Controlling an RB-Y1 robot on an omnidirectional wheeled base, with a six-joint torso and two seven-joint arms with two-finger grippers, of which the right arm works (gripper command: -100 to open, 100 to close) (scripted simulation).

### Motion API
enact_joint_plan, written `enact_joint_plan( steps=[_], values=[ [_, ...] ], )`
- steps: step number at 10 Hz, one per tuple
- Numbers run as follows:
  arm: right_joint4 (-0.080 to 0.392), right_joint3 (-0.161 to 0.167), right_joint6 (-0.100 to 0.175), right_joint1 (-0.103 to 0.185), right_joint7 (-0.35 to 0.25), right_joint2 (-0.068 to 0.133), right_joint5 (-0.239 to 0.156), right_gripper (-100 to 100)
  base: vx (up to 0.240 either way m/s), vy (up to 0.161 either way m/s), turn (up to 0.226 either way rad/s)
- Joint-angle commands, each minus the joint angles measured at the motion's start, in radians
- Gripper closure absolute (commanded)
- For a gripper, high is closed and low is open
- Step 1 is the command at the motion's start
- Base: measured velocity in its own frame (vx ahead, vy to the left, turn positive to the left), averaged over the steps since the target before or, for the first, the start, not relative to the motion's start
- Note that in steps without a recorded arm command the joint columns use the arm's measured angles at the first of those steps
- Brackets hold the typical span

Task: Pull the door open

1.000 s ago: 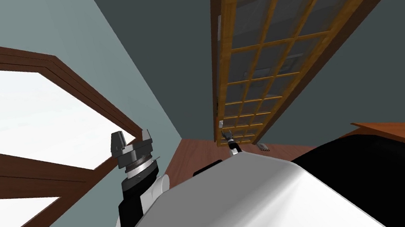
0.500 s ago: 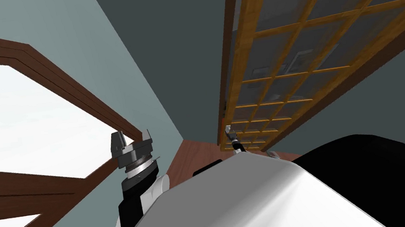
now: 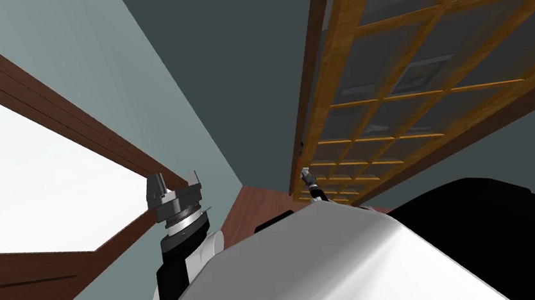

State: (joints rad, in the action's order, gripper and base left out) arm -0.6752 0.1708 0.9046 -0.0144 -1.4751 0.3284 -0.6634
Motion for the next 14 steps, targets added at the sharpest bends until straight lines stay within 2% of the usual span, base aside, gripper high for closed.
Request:
enact_joint_plan(
  steps=[1,5,6,14],
  values=[
    [-0.001,0.000,-0.001,-0.001,0.001,0.000,0.000,100,-0.014,-0.007,-0.007],
    [-0.001,0.000,-0.001,-0.001,0.001,0.000,0.000,100,-0.005,-0.001,0.004],
    [-0.007,0.019,0.002,-0.009,-0.016,0.010,0.009,100,-0.132,0.016,0.067],
    [-0.036,0.097,0.021,-0.040,-0.091,0.053,0.045,100,-0.190,-0.006,0.065]
  ],
)
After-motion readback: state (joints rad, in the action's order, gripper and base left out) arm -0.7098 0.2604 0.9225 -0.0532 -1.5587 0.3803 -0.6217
